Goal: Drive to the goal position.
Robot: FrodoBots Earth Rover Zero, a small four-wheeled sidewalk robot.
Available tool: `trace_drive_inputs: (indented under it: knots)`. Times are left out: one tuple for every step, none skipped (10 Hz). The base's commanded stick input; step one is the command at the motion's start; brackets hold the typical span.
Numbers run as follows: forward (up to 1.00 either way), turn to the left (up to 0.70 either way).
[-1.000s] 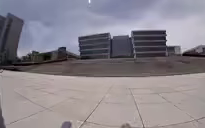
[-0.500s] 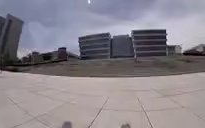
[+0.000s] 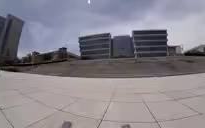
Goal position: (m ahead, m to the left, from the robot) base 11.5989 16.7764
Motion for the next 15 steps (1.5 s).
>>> trace_drive_inputs:
  knots:
    - [0.7,0.0]
    - [0.7,0.0]
    - [0.7,0.0]
    - [0.7,0.0]
    - [0.7,0.0]
    - [0.7,0.0]
    - [0.7,0.0]
    - [0.7,0.0]
    - [0.7,0.0]
    - [0.7,0.01]
    - [0.7,0.15]
    - [0.7,0.29]
    - [0.7,0.33]
    - [0.7,0.35]
    - [0.7,0.35]
